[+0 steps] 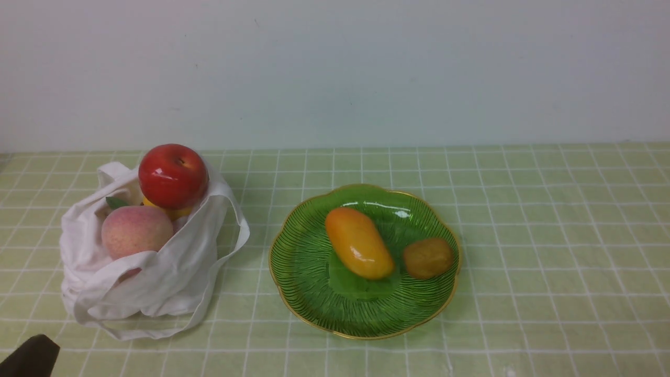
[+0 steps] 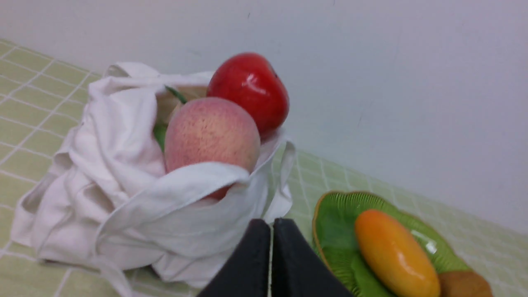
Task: Take the fruit out of the bag on the green coffee tablecloth and place them on the plate.
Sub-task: 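Reach into the white bag and grasp the apple with the left gripper, then place the held apple onto the plate with the left gripper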
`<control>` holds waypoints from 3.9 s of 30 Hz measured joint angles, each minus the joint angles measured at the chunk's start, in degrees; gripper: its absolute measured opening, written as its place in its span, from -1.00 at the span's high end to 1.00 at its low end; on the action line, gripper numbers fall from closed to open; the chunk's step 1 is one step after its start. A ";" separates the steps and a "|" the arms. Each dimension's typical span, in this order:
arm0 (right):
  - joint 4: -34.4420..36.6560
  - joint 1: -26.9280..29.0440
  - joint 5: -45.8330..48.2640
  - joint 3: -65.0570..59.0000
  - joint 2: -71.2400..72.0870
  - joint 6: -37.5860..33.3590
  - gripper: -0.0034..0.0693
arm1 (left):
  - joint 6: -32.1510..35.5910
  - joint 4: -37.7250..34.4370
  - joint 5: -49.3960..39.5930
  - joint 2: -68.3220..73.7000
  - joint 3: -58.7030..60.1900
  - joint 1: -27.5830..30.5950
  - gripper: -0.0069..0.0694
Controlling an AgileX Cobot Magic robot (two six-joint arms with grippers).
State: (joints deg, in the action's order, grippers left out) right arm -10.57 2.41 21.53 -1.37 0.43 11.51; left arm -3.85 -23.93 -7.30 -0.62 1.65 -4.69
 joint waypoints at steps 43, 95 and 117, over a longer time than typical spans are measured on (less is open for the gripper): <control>0.00 0.00 0.00 0.00 0.00 0.00 0.95 | 15.94 18.33 -41.31 87.32 -79.51 0.00 0.83; 0.00 0.00 0.00 0.00 0.00 0.00 0.95 | 5.38 25.01 -37.48 95.73 -80.02 -0.10 -0.62; 0.00 0.00 0.00 0.00 0.00 0.00 0.95 | 17.42 8.30 -43.86 101.92 -80.02 -23.65 -0.62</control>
State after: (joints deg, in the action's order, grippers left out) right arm -10.57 2.41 21.53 -1.37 0.43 11.51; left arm 13.57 -15.63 -51.15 101.30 -78.38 -28.34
